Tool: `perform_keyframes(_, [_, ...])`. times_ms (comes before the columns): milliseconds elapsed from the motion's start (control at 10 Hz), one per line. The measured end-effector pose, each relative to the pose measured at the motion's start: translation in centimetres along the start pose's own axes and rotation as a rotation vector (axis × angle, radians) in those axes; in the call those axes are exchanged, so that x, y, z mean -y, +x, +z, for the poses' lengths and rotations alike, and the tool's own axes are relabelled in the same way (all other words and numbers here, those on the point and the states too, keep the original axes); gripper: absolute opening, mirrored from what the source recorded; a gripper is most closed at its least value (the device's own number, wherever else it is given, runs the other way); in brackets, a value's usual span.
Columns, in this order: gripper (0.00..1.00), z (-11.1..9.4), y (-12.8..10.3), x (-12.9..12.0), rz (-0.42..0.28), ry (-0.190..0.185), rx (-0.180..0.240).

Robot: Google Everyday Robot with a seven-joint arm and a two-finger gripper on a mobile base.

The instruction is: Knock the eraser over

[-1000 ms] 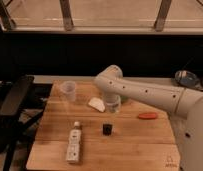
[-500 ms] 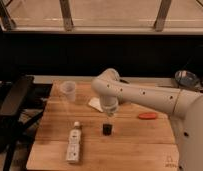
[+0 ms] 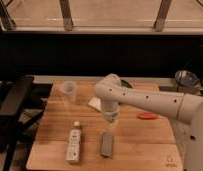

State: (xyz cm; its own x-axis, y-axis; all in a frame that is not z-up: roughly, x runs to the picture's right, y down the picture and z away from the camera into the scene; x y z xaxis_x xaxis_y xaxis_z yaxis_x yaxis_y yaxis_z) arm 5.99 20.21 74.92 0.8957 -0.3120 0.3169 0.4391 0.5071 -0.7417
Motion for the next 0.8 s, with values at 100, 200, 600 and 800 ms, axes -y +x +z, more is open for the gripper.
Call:
perform_keyframes(100, [0.05,-0.2,0.1,0.6,0.001,0.010,0.002])
perform_keyframes(200, [0.05,-0.5,0.9,1.2,0.007,0.022,0.002])
perform_keyframes(600, [0.05,-0.8,2.3,2.8,0.009,0.028,0.001])
perform_keyframes(800, [0.05,-1.0,1.6,3.3,0.005,0.034,0.001])
